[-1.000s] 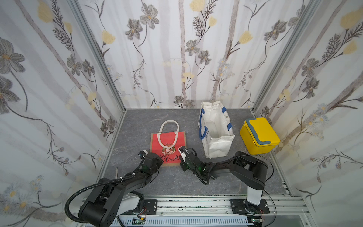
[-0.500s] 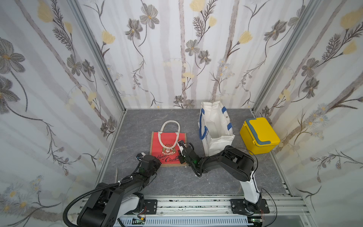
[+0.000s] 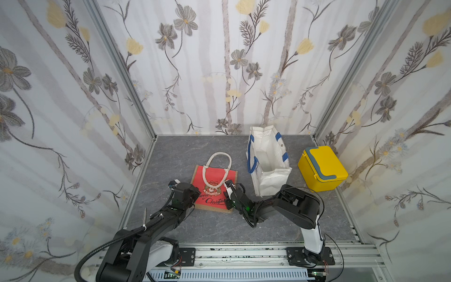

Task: Put away the canvas bag
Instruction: Press the canvas bag at the center of the board.

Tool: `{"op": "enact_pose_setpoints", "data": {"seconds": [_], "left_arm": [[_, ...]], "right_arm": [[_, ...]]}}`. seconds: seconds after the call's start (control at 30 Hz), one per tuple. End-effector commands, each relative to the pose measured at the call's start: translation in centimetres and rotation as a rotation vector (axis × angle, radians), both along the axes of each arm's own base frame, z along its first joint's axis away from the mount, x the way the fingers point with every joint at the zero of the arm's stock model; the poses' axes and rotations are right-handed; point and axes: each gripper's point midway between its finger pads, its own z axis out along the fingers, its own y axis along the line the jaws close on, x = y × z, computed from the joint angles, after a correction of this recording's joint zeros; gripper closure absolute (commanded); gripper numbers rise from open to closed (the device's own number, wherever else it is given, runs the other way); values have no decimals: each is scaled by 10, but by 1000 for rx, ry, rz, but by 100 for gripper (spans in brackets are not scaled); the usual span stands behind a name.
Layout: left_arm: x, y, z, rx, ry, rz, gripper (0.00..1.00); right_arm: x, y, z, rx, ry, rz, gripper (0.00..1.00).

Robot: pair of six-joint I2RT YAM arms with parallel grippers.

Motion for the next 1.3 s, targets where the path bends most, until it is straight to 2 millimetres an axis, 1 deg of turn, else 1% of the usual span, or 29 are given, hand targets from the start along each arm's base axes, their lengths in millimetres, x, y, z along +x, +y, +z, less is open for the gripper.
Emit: {"op": "enact_pose_setpoints", "data": {"seconds": [0.0, 0.03, 0.13, 0.23, 0.27, 0.37, 0.47, 0.6, 0.67, 0.73, 0.8, 0.87, 0.9, 0.97, 1.03, 1.1, 1.13, 1.2, 1.27], "left_arm": [[14, -14, 1, -59, -10, -31, 100], [15, -12, -4, -55, -4, -16, 100], [8, 0, -25, -11, 38, 33, 100], [-10, 7, -52, 14, 106, 44, 100], [-19, 9, -61, 21, 131, 41, 100], [-42, 19, -75, 33, 169, 58, 100], [-60, 26, -79, 36, 193, 76, 100], [-72, 32, -73, 25, 173, 98, 100], [-71, 32, -67, 23, 130, 91, 100], [-70, 34, -66, 50, 136, 82, 100], [-69, 32, -67, 48, 164, 79, 100], [-67, 30, -65, 11, 156, 90, 100], [-67, 30, -65, 7, 152, 97, 100], [-66, 33, -64, 21, 151, 111, 100], [-67, 35, -66, 27, 154, 119, 100], [-68, 34, -68, 16, 158, 114, 100], [-69, 33, -70, 12, 161, 111, 100], [-72, 33, -75, 11, 179, 108, 100], [-74, 32, -77, 5, 180, 105, 100]], "right_arm": [[-19, -13, -34, -125, 101, 47, 81], [-20, -13, -32, -119, 102, 51, 81], [-27, -12, -31, -110, 106, 73, 81], [-32, -5, -26, -97, 90, 99, 80], [-40, -13, -35, -119, 105, 110, 80], [-44, -12, -37, -119, 105, 120, 81], [-50, -9, -38, -121, 104, 130, 81], [-55, -3, -36, -122, 96, 147, 81], [-57, -1, -38, -130, 86, 153, 81], [-55, 0, -34, -125, 75, 147, 81], [-52, 1, -24, -110, 54, 137, 77], [-49, 2, -11, -102, 25, 127, 72], [-49, 3, -4, -101, 2, 126, 71], [-49, 2, 1, -120, -34, 121, 70], [-53, 2, -10, -181, -68, 139, 70], [-53, -2, -33, -271, -85, 151, 71], [-49, 3, -36, -290, -81, 148, 73], [-55, 5, -47, -323, -55, 166, 75], [-60, 3, -47, -325, -66, 162, 77]]}}
